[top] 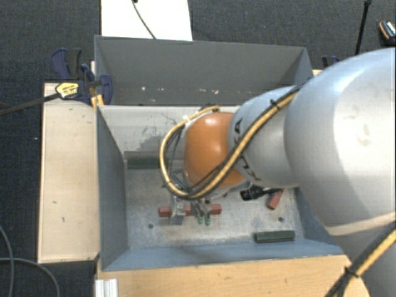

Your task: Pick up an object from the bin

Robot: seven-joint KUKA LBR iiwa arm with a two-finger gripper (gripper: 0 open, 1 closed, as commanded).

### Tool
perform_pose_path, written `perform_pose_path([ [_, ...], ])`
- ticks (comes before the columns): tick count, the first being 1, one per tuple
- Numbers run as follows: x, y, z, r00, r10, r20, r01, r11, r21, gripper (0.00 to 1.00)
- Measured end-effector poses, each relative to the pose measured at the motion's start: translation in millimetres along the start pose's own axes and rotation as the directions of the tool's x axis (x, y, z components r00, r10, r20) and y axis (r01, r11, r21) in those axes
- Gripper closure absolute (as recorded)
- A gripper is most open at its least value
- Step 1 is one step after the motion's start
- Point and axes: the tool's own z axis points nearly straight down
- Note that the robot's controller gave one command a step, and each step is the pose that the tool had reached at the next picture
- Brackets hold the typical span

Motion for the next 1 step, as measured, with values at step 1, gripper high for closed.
perform_pose_path([
  [1, -7.6, 9.7, -148.7, 0.999, -0.043, 0.009, 0.043, 0.999, -0.003, 1.00],
])
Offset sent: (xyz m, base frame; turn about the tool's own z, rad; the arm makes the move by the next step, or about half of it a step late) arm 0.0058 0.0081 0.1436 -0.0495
